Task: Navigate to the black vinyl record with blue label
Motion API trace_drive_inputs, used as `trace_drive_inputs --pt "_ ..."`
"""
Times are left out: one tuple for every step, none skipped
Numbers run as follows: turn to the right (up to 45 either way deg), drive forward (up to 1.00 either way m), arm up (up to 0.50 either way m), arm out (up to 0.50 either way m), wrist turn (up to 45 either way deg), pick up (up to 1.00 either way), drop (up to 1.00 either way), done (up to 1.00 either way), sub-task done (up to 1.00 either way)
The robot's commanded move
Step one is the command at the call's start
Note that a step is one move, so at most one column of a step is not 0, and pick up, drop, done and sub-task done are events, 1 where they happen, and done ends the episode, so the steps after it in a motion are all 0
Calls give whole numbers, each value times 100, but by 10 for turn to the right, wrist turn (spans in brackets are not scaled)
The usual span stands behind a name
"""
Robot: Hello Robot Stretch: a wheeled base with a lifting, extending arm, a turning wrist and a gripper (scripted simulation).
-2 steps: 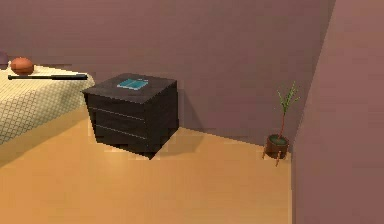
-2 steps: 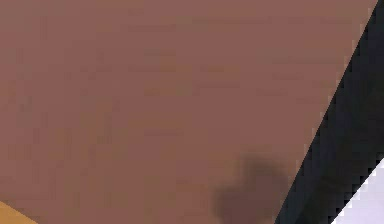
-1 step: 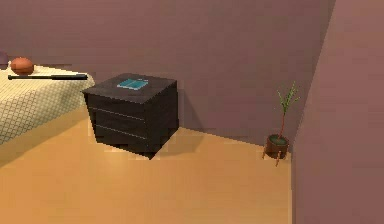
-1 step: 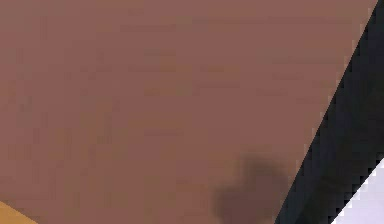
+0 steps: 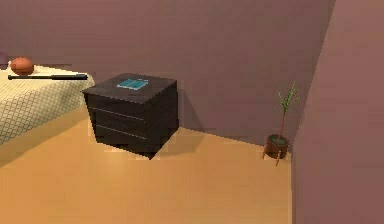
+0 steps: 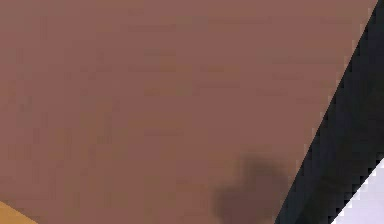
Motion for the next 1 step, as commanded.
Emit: trace_drive_inputs --pt "450 0 0 0 0 0 0 0 0"
